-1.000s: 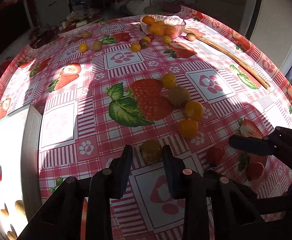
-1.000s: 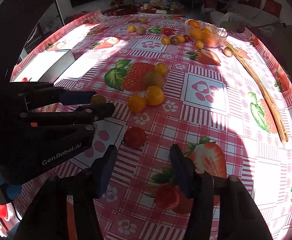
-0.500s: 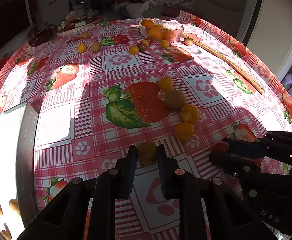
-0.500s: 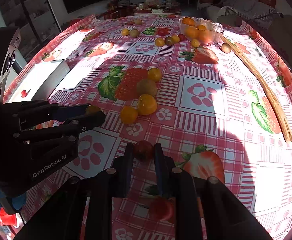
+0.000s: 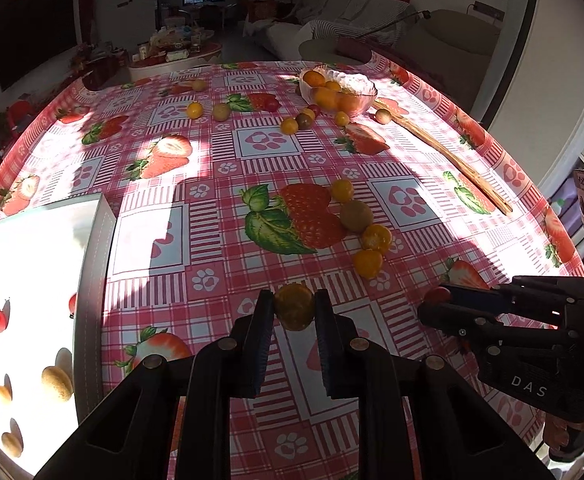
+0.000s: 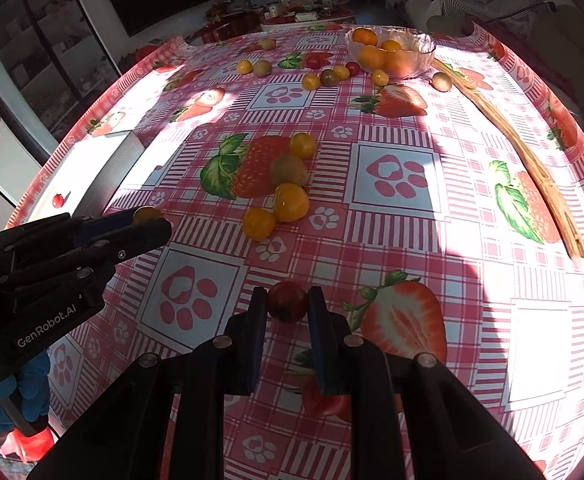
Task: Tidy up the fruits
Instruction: 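Carry both fruits over the white tray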
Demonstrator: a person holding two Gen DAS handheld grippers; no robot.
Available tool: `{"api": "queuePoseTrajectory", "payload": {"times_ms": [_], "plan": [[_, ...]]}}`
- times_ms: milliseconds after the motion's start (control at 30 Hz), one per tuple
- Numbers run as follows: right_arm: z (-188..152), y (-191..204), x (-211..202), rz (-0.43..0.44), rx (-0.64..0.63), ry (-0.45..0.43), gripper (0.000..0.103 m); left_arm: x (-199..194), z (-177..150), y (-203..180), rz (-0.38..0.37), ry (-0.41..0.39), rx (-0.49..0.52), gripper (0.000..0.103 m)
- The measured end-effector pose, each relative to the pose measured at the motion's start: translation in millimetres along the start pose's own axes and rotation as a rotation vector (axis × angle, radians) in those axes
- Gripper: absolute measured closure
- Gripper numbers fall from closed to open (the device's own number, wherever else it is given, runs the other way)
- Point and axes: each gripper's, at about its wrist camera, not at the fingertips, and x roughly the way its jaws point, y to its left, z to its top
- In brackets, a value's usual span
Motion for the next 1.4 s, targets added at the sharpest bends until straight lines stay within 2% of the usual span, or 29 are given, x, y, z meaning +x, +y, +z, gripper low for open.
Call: {"api": "queuePoseTrajectory", "payload": {"times_ms": [200,500,867,1100,1400], "plan": [[4.3,13.1,-4.4,0.004,-0.023,-0.001,0.081,-21.5,-6.5,17.0,-0.001,-0.025,-0.039,0.081],[18.2,48.3,-9.5,0.033,-0.078,-0.007,0.081,-55.6,-15.2,52.0,0.037,-0.075,-0.085,0.081],[50.9,115.3,-1.4,0.1,-0.174,0.001,0.081,-88.7,-34.6,125.1,0.146,-0.116,-0.183,0.081],[75.1,172.2,18.0,0.16,-0.251,0.027,0.081,-82.5,-43.9,171.7,0.203,-0.09,-0.266,0.081],[113.4,225.1,63.1,0.219,-0.279,0.089,0.081,-49.1,-43.1,193.9,0.242,-0.012,-0.303,0.081]]}}
